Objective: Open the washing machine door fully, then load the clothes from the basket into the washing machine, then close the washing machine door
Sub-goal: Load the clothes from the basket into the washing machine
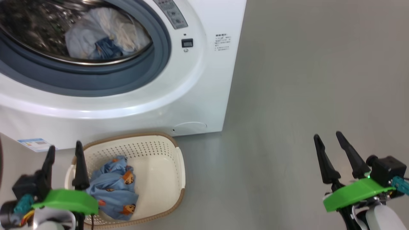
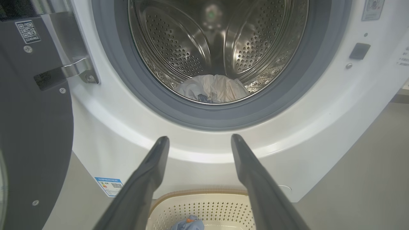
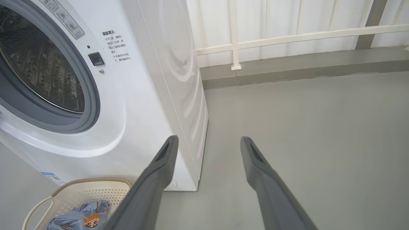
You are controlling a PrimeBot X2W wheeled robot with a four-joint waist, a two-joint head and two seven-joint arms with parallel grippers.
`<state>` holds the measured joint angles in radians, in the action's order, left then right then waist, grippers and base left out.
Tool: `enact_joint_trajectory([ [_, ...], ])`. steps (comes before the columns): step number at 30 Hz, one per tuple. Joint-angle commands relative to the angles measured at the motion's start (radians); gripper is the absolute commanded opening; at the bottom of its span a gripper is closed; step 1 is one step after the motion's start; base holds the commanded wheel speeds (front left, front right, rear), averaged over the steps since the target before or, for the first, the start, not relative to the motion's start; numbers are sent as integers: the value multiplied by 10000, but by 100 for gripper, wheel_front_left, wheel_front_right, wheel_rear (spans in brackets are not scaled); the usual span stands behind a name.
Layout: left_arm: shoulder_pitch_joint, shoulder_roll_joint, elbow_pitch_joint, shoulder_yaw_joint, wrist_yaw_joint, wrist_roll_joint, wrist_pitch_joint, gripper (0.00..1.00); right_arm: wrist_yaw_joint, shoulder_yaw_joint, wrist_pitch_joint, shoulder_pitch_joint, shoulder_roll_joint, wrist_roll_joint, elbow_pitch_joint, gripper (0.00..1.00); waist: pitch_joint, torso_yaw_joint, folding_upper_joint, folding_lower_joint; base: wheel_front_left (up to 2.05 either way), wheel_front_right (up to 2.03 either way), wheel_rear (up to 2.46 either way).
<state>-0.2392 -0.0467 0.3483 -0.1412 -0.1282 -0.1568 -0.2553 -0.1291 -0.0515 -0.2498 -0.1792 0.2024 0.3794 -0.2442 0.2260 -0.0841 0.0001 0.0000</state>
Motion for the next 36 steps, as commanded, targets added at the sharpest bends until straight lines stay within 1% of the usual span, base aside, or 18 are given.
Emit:
enact_joint_trajectory([
  [1,189,-171,-357,-265,-25,-76,-65,100,-16,-148,-120,212,147,-78,205,100,-329,187,-1,0,0,0,0],
  [8,1329,-95,-972,-310,-25,-167,-65,100,-16,28,-120,846,157,-58,226,100,-787,259,-1,0,0,0,0],
  [17,2366,-42,-1793,-356,-25,-227,-65,100,-16,212,-120,1204,101,-43,322,100,-898,314,-1,0,0,0,0],
  [30,2461,-37,-1979,-207,137,-474,-65,100,-16,198,-120,1074,94,-43,427,100,-683,252,-1,0,0,0,0],
  [36,2342,-36,-1697,-150,199,-500,-65,100,-16,199,-120,926,-2,-62,499,100,-354,263,-1,0,0,0,0],
])
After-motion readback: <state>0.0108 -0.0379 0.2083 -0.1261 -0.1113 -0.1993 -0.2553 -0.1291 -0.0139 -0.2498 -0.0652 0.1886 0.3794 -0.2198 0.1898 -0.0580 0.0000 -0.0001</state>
